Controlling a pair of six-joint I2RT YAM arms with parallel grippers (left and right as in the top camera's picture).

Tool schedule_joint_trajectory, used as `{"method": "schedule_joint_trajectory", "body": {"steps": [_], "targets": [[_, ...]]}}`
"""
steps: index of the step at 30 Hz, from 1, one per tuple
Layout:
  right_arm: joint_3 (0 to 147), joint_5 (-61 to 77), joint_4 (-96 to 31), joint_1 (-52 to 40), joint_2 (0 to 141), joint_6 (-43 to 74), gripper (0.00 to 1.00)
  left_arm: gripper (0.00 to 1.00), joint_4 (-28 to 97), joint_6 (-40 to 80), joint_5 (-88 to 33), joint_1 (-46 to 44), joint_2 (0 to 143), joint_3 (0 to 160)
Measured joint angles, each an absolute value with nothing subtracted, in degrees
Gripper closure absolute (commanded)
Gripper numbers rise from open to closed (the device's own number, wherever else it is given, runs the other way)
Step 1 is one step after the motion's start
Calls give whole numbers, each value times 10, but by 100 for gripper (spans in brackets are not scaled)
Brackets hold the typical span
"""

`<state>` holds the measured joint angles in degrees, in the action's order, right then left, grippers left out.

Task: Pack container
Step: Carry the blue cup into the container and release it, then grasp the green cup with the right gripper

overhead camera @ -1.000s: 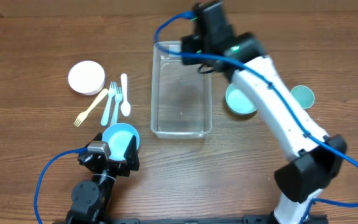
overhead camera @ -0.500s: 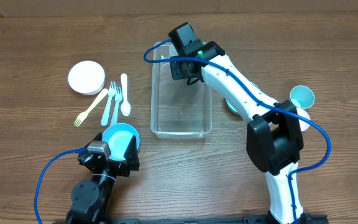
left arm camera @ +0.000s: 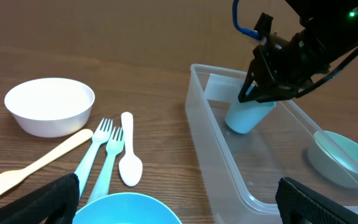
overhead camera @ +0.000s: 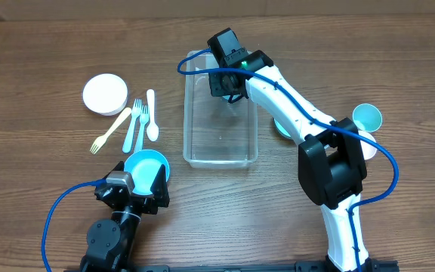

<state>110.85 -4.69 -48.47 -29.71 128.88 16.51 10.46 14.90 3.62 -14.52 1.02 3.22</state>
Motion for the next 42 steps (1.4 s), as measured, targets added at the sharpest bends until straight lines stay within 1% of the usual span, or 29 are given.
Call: {"method": "schedule_joint_trajectory", "body": {"steps": [1,3,5,6,8,11,13,15,17,20,21,24,26,29,34,35,36,42], "targets": [[1108,-47,-485,-297,1289,164,63,0,105,149,36,-145,10,32],[1108,-47,-484,-297,1289,165,59,0,105,149,36,-145,10,32],[1113,-45,-492,-297,1289,164,58,0,105,149,36,-145,10,32],[1119,-43,-496,-297,1289,164,55,0,105,149,36,-145,10,32],[1170,-37,-527,-297,1292,164,51,0,104,149,36,-145,10,32],[1277,-32,-592,-297,1291,164,51,0,105,149,36,-145,10,32],[1345,-33,-666,-296,1279,164,50,0,105,149,36,-145,10,32],[1376,-43,-717,-288,1254,164,50,0,105,149,36,-145,10,32],[1384,-60,-775,-238,1212,165,50,0,105,149,36,-145,10,32],[1389,-73,-858,-76,1192,189,50,0,105,149,36,-145,10,32],[1389,-75,-876,-22,1194,196,47,0,105,149,36,-145,10,32],[1386,-77,-904,76,1194,205,46,0,105,149,36,-145,10,32],[1366,-77,-921,125,1194,208,45,0,105,149,36,-145,10,32],[1309,-77,-931,166,1194,208,45,0,105,149,36,-145,10,32],[1167,-74,-894,172,1195,206,48,0,105,149,36,-145,10,32],[1144,-73,-877,172,1193,201,51,0,104,149,36,-145,10,32],[1100,-73,-865,172,1193,197,51,0,105,149,36,-145,10,32],[954,-56,-757,172,1175,178,50,0,104,149,36,-145,10,32]]}}
